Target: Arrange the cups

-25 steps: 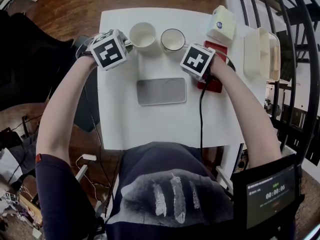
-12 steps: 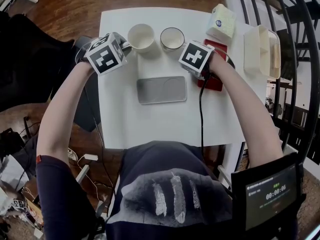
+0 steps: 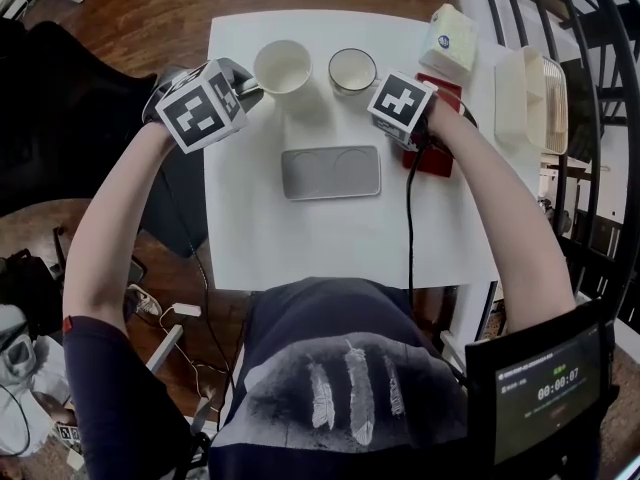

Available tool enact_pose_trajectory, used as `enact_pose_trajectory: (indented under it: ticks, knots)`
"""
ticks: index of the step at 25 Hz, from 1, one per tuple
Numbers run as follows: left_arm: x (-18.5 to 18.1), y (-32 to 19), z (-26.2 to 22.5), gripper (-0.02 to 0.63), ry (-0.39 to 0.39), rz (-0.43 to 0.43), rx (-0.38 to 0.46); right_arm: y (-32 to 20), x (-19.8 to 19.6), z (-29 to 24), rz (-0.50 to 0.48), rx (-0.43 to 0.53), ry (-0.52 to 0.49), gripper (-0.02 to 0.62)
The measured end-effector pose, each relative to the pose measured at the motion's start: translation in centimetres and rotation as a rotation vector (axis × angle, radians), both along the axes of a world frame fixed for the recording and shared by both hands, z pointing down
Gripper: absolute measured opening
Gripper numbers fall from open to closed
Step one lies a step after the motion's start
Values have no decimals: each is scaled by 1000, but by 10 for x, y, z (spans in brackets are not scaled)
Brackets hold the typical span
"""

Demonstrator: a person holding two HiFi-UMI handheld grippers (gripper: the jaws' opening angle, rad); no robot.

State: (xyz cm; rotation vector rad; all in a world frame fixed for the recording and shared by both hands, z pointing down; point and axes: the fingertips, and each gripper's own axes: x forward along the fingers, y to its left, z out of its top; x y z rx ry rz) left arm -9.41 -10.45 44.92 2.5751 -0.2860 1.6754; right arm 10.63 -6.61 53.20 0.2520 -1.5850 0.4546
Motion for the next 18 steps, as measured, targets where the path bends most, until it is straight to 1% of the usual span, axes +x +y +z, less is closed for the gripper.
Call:
enact_pose_trajectory:
  ticks: [5,11,15,18]
  knots:
    - [3,19,-15,49,12,42,0,-1,-2,0,-25,14,28,6]
    - [13,48,-33,49,30,113,11,-1,-1,-2,6,26,14,6]
    - [16,70,-31,49,39,154,-1,-3,-1,-3,-13,35,35,6]
    - [17,90,-24,49,43,182,-21,-2,-1,-1,-12,25,27,6]
